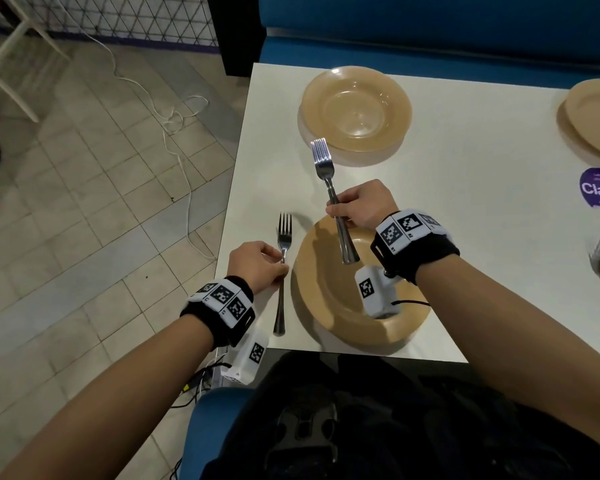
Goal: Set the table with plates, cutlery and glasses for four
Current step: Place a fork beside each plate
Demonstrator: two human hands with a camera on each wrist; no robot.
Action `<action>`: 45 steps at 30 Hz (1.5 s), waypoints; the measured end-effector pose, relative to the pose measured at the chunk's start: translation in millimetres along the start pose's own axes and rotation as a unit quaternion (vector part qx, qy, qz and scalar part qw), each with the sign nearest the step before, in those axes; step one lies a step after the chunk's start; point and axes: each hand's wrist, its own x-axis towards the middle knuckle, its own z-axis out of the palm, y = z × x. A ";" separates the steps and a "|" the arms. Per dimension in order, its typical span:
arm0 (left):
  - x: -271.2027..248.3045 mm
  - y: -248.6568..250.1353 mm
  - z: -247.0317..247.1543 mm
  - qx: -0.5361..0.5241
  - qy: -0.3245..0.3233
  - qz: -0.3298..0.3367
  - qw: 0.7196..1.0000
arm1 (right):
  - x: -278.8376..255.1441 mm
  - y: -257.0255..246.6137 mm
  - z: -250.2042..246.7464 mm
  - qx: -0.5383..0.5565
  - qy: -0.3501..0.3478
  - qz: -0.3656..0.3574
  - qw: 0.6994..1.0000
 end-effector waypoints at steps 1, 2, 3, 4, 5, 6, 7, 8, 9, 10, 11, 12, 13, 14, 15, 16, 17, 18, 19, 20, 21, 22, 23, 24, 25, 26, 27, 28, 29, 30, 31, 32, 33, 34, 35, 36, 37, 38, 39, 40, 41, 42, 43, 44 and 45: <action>-1.8 -1.2 0.9 -0.002 -0.001 -0.004 1.000 | -0.1 0.5 0.9 -0.001 -0.002 -0.001 1.000; -2.4 -2.9 2.3 -0.002 -0.003 -0.004 1.000 | -1.3 0.5 1.3 -0.004 -0.002 -0.002 1.000; -4.2 -3.5 3.0 -0.002 -0.004 -0.005 1.000 | -1.3 1.2 1.8 -0.004 -0.002 -0.003 1.000; -5.5 -4.1 3.4 -0.005 -0.004 -0.006 1.000 | -1.4 1.7 2.1 -0.007 -0.001 -0.004 1.000; -6.3 -4.5 3.6 -0.007 -0.002 -0.005 1.000 | -1.3 2.3 2.1 -0.006 -0.001 -0.004 1.000; -6.6 -4.9 3.5 -0.008 0.002 -0.004 1.000 | -2.2 2.4 2.0 -0.009 0.000 -0.005 1.000; -7.1 -4.4 3.0 -0.006 0.007 -0.003 1.000 | -2.2 3.0 1.9 -0.011 0.002 -0.008 1.000; -6.7 -3.9 2.7 -0.005 0.011 -0.004 1.000 | -2.4 3.8 1.4 -0.014 0.004 -0.011 1.000; -6.0 -3.8 2.9 -0.005 0.013 -0.006 1.000 | -2.6 4.8 0.8 -0.016 0.006 -0.012 1.000; -5.7 -3.5 3.3 -0.007 0.012 -0.006 1.000 | -3.5 5.6 0.0 -0.016 0.007 -0.014 1.000; -5.4 -3.3 4.0 -0.006 0.012 -0.004 1.000 | -4.5 6.1 -0.5 -0.013 0.007 -0.012 1.000; -5.3 -3.0 4.3 -0.002 0.013 -0.001 1.000 | -5.7 6.7 -0.7 -0.010 0.006 -0.011 1.000; -4.5 -2.8 5.0 0.003 0.015 0.003 1.000 | -6.4 7.3 -1.1 -0.008 0.005 -0.008 1.000; -3.6 -2.5 5.5 0.009 0.018 0.005 1.000 | -7.3 7.6 -1.4 -0.008 0.005 -0.008 1.000; -2.7 -2.0 5.6 0.013 0.021 0.007 1.000 | -8.3 7.5 -1.7 -0.008 0.005 -0.008 1.000; -1.7 -1.6 5.7 0.014 0.022 0.006 1.000 | -9.1 7.6 -2.1 -0.005 0.005 -0.007 1.000; -1.3 -1.1 5.6 0.014 0.022 0.005 1.000 | -9.7 7.7 -2.4 -0.002 0.004 -0.005 1.000; -0.6 -0.9 5.8 0.014 0.021 0.003 1.000 | -10.0 8.0 -2.7 0.001 0.003 -0.004 1.000; -0.4 -1.1 5.7 0.015 0.022 0.003 1.000 | -10.1 8.3 -3.1 0.002 0.003 -0.002 1.000; -0.4 -1.1 5.5 0.015 0.024 0.003 1.000 | -10.4 8.5 -3.5 0.002 0.002 -0.003 1.000; -0.3 -1.4 5.3 0.017 0.025 0.004 1.000 | -10.2 8.4 -3.9 0.002 0.003 -0.003 1.000; -0.7 -1.8 5.0 0.021 0.027 0.004 0.999 | -10.2 8.6 -4.3 0.003 0.003 -0.003 1.000; -0.9 -2.4 4.9 0.027 0.028 0.003 0.999 | -9.8 8.9 -4.5 0.006 0.003 -0.002 1.000; -1.6 -2.8 4.5 0.031 0.028 0.003 0.999 | -8.9 9.4 -4.4 0.008 0.004 -0.002 1.000; -2.0 -3.0 4.4 0.032 0.027 0.003 0.999 | -8.5 9.7 -4.2 0.008 0.005 -0.001 1.000; -2.4 -3.2 4.4 0.031 0.026 0.003 0.999 | -8.0 10.2 -3.5 0.004 0.006 -0.002 1.000; -2.6 -3.1 4.1 0.030 0.025 0.003 0.999 | -7.6 10.4 -2.9 -0.002 0.007 -0.003 1.000; -2.3 -3.2 3.8 0.031 0.025 0.002 0.999 | -7.2 10.4 -2.4 -0.007 0.008 -0.006 1.000; -1.9 -3.7 3.3 0.032 0.027 0.001 0.999 | -6.8 10.5 -2.0 -0.009 0.009 -0.007 1.000; -1.5 -3.6 2.7 0.033 0.028 0.000 0.999 | -7.0 10.1 -1.7 -0.008 0.008 -0.007 1.000; -1.3 -3.7 1.8 0.031 0.029 -0.001 0.999 | -7.2 9.6 -1.3 -0.006 0.007 -0.007 1.000; -0.8 -4.0 1.3 0.026 0.029 -0.002 0.999 | -7.2 9.6 -1.1 -0.005 0.006 -0.008 1.000; -0.4 -4.3 0.7 0.022 0.027 -0.003 0.999 | -7.0 9.5 -0.9 -0.006 0.006 -0.011 1.000; -0.7 -4.1 0.2 0.019 0.025 -0.005 1.000 | -7.0 9.7 -0.7 -0.008 0.006 -0.012 1.000; -0.4 -4.8 0.1 0.018 0.023 -0.005 1.000 | -7.2 9.8 -0.6 -0.009 0.006 -0.014 1.000; -0.8 -5.2 -0.2 0.017 0.023 -0.006 1.000 | -7.2 10.0 -0.3 -0.010 0.007 -0.013 1.000; -1.3 -5.4 -0.6 0.015 0.023 -0.006 1.000 | -7.2 10.4 -0.2 -0.010 0.007 -0.013 1.000; -1.7 -5.7 -0.8 0.015 0.023 -0.005 1.000 | -7.2 10.6 -0.3 -0.011 0.008 -0.012 1.000; -1.5 -6.4 -0.5 0.017 0.022 -0.004 1.000 | -7.2 11.1 -0.7 -0.012 0.008 -0.013 1.000; -2.0 -6.5 -0.5 0.020 0.020 -0.004 1.000 | -7.7 10.9 -0.9 -0.012 0.008 -0.014 1.000; -2.2 -6.6 -0.5 0.021 0.018 -0.005 1.000 | -7.8 11.0 -0.9 -0.012 0.008 -0.014 1.000; -2.4 -6.2 -0.2 0.020 0.017 -0.004 1.000 | -7.6 10.9 -0.7 -0.014 0.009 -0.014 1.000; -2.2 -5.6 0.2 0.018 0.016 -0.003 1.000 | -7.3 10.9 -0.4 -0.016 0.010 -0.014 1.000; -2.2 -4.7 0.4 0.018 0.016 -0.001 1.000 | -7.3 10.6 0.1 -0.017 0.010 -0.013 1.000; -1.7 -4.5 0.8 0.019 0.016 0.000 1.000 | -7.3 10.6 0.5 -0.016 0.010 -0.013 1.000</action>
